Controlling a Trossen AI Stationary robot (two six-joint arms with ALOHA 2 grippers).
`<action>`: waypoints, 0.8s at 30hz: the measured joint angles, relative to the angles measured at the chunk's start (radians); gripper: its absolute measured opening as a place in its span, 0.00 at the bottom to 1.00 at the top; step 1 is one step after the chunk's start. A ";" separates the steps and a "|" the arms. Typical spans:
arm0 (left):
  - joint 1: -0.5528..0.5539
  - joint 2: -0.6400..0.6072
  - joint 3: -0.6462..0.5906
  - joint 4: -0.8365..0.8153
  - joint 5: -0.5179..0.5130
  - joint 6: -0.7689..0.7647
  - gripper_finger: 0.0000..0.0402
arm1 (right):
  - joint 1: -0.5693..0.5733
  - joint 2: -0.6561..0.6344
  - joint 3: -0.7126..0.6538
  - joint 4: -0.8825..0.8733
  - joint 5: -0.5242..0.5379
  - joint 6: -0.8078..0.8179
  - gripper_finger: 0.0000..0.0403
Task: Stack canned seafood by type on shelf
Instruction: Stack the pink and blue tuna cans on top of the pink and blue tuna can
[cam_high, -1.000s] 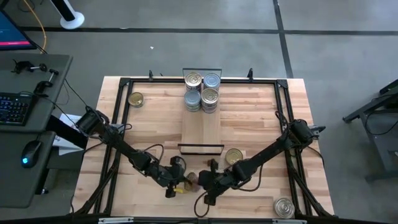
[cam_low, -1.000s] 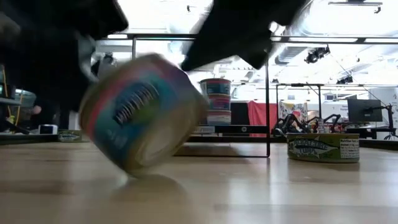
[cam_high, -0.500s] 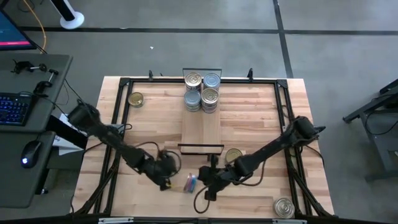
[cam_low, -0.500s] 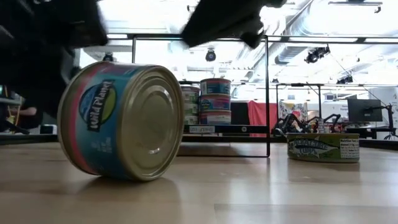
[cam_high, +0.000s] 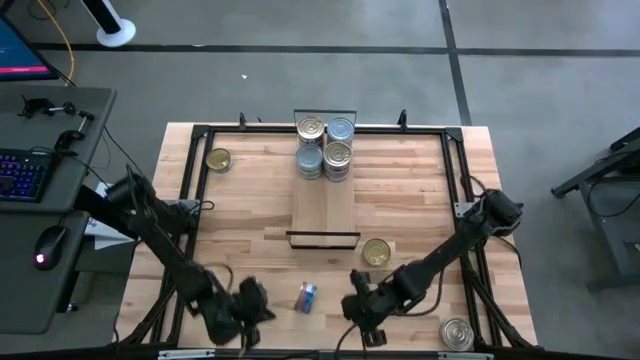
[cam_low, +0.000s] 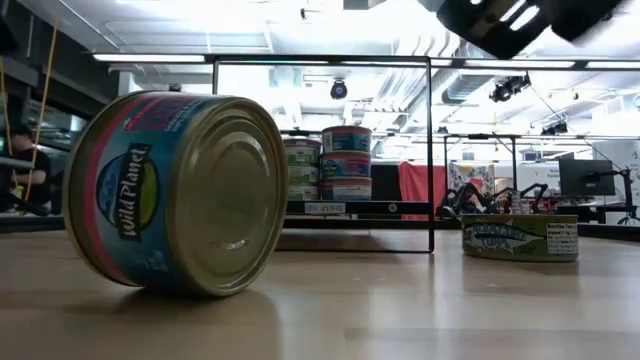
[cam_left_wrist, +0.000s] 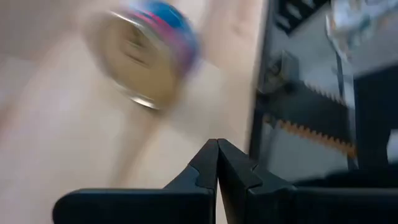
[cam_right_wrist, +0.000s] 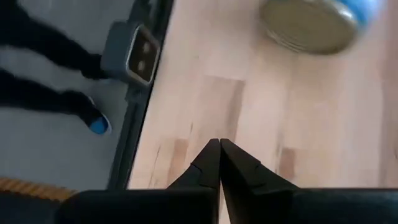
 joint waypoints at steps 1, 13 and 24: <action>-0.005 0.034 0.037 -0.014 0.019 0.008 0.00 | 0.004 0.013 -0.001 0.015 -0.003 -0.042 0.00; -0.056 0.055 0.210 -0.351 -0.112 -0.078 0.00 | -0.046 0.156 0.000 0.327 0.039 -0.358 0.00; -0.066 -0.028 0.213 -0.448 -0.278 -0.194 0.00 | -0.057 0.195 -0.001 0.418 0.162 -0.441 0.00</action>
